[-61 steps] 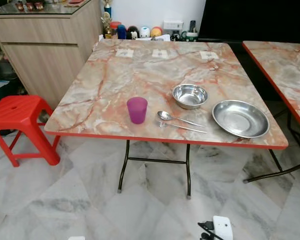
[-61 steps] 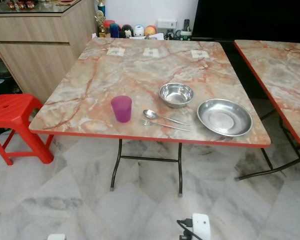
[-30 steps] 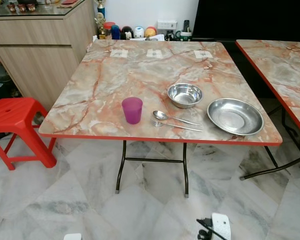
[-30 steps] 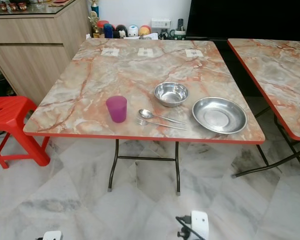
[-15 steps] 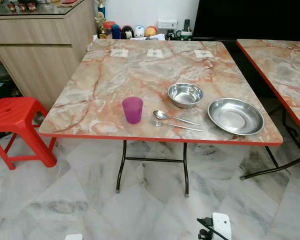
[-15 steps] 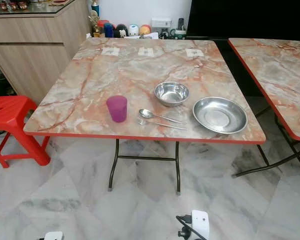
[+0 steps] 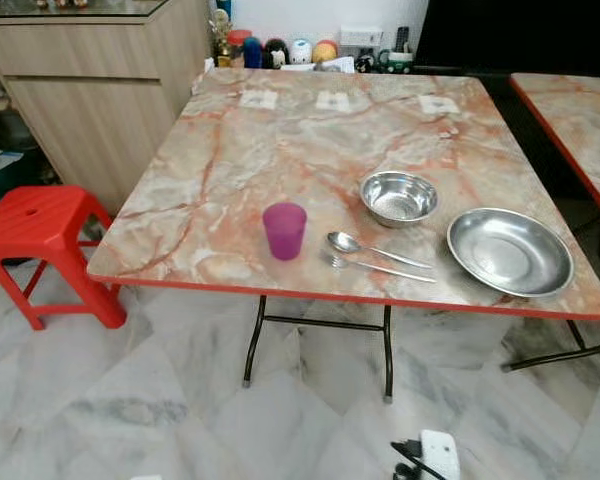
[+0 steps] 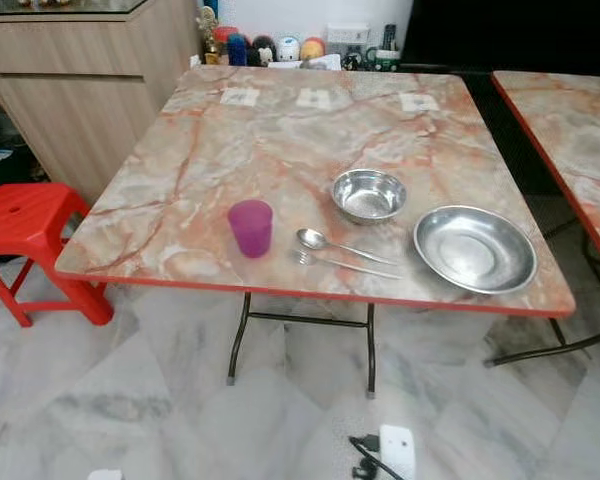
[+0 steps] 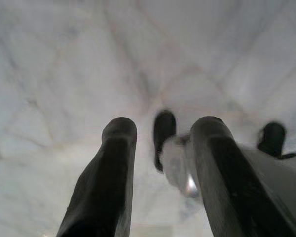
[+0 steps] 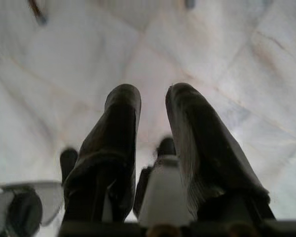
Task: Setting the table
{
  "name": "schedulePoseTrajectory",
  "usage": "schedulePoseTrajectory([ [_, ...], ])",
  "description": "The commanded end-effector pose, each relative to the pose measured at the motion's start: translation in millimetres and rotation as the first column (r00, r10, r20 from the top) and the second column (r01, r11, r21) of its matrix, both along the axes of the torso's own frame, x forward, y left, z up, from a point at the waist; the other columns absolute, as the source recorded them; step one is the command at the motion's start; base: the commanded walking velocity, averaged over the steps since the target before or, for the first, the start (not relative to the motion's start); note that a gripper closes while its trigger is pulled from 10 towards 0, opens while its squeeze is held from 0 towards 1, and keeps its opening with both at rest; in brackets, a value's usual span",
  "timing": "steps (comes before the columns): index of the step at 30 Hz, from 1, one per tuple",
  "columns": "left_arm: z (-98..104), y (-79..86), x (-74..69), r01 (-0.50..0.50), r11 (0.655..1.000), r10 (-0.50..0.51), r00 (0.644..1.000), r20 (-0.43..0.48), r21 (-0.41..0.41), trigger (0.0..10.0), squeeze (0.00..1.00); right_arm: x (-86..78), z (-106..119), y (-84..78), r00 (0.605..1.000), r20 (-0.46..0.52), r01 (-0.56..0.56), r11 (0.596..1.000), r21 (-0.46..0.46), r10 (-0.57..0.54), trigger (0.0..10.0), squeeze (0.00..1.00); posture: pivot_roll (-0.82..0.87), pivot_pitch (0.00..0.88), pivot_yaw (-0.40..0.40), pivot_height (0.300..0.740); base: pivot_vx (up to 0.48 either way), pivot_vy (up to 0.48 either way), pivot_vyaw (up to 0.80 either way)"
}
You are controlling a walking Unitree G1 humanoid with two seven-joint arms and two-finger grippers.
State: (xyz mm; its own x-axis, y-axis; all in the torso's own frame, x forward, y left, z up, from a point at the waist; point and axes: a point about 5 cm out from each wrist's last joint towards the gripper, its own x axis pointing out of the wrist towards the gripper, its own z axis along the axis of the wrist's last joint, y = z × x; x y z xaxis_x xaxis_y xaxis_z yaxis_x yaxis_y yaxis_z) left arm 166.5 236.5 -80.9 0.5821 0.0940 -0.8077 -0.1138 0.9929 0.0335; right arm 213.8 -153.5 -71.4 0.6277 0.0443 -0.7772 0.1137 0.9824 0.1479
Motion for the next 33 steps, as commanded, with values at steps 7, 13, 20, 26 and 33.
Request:
schedulePoseTrajectory([
  [7, -3, -7.0, -1.7, -0.001, 1.000, 0.000, 1.000, -0.011, -0.015, 10.0, 0.00, 12.9, 8, -12.9, 1.000, -0.003, 0.026, 0.999, -0.030, -0.026, 10.0, 0.00, 0.11, 0.132, -0.015, 0.740, 0.264, 0.000, 0.00],
  [13, -3, -7.7, -2.1, 0.003, 1.000, -0.003, 1.000, -0.014, -0.018, 10.0, 0.00, 21.4, 13, -12.8, 0.999, 0.020, 0.026, 0.999, -0.033, -0.026, 10.0, 0.00, 0.11, 0.133, -0.016, 0.740, 0.000, 0.000, 0.00],
  [20, -4, -8.0, -3.1, 0.000, 1.000, 0.000, 1.000, -0.014, -0.020, 10.0, 0.00, 16.8, 10, -13.1, 0.999, 0.016, 0.030, 0.999, -0.034, -0.030, 10.0, 0.00, 0.11, 0.133, -0.020, 0.740, 0.000, 0.000, 0.00],
  [26, -5, -7.1, -6.1, -0.003, 1.000, 0.003, 1.000, -0.021, -0.017, 10.0, 0.00, 22.0, 15, -18.0, 0.993, 0.079, 0.091, 0.995, -0.035, -0.088, 10.0, 0.00, 0.11, 0.134, -0.028, 0.740, 0.000, 0.000, 0.00],
  [33, -6, -7.9, -8.0, -0.004, 1.000, 0.004, 1.000, -0.027, -0.019, 10.0, 0.00, 33.4, 26, -23.3, 0.969, 0.207, 0.140, 0.990, -0.020, -0.133, 10.0, 0.00, 0.08, 0.141, -0.038, 0.740, 0.000, 0.000, 0.00],
])
